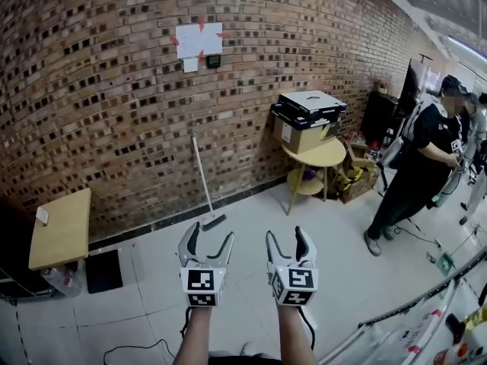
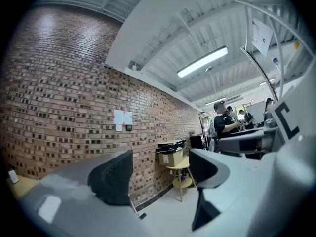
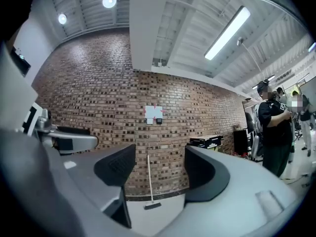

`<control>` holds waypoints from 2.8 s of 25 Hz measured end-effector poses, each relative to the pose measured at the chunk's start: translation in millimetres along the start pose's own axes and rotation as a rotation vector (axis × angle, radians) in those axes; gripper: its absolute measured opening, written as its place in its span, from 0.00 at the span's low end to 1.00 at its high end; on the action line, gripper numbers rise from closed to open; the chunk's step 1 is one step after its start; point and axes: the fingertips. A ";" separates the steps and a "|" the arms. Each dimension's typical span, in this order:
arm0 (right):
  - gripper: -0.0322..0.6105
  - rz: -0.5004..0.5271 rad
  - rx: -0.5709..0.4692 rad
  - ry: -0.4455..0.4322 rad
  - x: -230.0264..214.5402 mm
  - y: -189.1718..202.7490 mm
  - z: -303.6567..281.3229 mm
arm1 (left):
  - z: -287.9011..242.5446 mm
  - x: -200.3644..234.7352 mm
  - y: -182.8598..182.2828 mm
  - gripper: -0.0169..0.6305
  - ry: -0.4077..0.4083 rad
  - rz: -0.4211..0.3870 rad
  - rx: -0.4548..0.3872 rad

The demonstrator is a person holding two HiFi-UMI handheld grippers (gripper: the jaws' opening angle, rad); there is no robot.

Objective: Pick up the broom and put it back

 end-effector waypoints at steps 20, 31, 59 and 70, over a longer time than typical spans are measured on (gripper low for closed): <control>0.54 0.053 0.030 -0.134 47.2 19.0 -247.2 | -187.9 168.1 24.2 0.58 -0.088 0.065 -0.063; 0.54 0.043 0.081 -0.262 128.9 49.8 -387.0 | -251.2 289.5 75.7 0.58 -0.163 0.100 0.011; 0.53 -0.006 0.135 -0.691 288.8 102.4 -747.2 | -412.3 569.5 142.8 0.58 -0.525 0.073 0.116; 0.52 0.050 0.019 -0.634 360.4 45.5 -844.9 | -472.7 695.0 92.2 0.58 -0.442 0.027 -0.045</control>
Point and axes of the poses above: the fingertips, and each gripper's own axes: z backward along the fingers, x to its left, y out of its underside, and after that the axes turned 2 degrees about -z, right-handed
